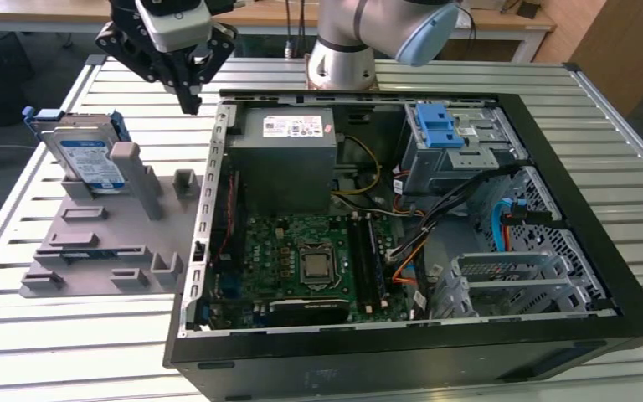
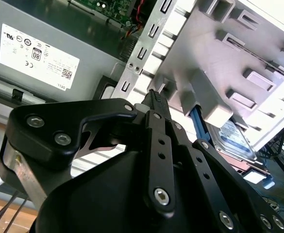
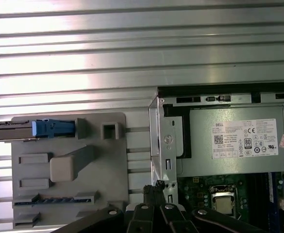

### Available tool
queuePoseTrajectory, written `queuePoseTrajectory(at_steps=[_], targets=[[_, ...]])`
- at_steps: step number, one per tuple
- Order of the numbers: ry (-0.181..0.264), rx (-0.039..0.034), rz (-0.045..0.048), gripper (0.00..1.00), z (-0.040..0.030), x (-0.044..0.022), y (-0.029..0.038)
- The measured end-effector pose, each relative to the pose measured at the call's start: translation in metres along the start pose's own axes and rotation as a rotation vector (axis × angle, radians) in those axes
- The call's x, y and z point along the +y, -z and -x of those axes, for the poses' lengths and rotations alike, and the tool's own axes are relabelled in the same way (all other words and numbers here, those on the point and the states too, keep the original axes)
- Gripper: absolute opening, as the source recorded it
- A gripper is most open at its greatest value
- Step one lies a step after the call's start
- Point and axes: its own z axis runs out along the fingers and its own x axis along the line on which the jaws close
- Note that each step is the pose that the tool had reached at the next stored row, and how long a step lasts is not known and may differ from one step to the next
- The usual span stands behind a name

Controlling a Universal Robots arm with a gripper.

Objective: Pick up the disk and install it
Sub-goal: 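Reach for the disk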

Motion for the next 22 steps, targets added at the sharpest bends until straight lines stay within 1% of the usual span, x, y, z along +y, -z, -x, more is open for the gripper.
queuePoseTrajectory(at_steps=[22], targets=[[0.000, 0.0001, -0.0001, 0.11, -0.0136, -0.0010, -0.0004]])
